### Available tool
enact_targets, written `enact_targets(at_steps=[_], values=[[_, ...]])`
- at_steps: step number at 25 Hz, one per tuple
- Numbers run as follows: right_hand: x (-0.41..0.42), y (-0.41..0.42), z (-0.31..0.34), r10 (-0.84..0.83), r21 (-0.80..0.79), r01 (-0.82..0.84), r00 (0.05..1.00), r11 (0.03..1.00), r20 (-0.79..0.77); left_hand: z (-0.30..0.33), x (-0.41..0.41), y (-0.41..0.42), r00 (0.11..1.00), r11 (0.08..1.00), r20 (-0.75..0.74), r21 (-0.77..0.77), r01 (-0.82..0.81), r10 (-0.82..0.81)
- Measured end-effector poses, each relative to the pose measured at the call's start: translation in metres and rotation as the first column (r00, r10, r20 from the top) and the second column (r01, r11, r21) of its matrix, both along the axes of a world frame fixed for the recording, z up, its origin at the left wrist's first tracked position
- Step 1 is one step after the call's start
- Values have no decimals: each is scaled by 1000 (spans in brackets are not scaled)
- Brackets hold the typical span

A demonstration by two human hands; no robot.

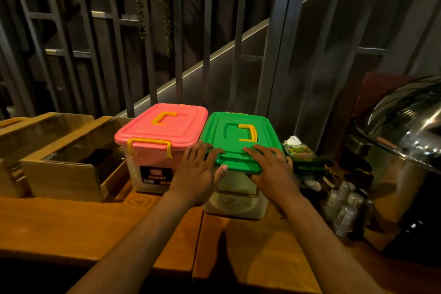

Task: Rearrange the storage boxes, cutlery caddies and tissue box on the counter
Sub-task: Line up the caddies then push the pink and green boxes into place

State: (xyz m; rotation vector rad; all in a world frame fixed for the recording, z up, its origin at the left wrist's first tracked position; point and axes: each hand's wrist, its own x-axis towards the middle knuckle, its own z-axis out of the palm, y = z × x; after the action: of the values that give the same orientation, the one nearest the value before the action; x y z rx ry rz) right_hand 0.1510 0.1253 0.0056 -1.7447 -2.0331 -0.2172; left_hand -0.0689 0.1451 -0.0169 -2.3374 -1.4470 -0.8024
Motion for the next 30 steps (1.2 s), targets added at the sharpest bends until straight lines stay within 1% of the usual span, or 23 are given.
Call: enact_targets(at_steps=[2, 6, 11, 16, 21, 30], values=[[-1, 13, -1, -10, 2, 10, 1000, 1000, 9, 0, -1, 13, 999, 1000, -27, -4, -19, 19], [2, 33, -3, -11, -9, 11, 1000, 1000, 13, -1, 3, 30, 1000, 1000, -20, -12, -21, 21], [4, 48, -2, -14, -12, 14, 1000, 1000, 13, 0, 5, 46, 999, 1000, -33, 20, -22, 23], [4, 54, -3, -18, -21, 18, 1000, 1000, -5, -2, 5, 54, 997, 999, -62, 28, -32, 34], [5, 56, -3, -17, -19, 17, 1000, 1000, 3, -2, 6, 57, 999, 999, -37, 44, -21, 23], [1, 55, 2, -49, -73, 51, 999, 996, 18, 2, 8, 55, 998, 998, -50, 46, -36, 38]])
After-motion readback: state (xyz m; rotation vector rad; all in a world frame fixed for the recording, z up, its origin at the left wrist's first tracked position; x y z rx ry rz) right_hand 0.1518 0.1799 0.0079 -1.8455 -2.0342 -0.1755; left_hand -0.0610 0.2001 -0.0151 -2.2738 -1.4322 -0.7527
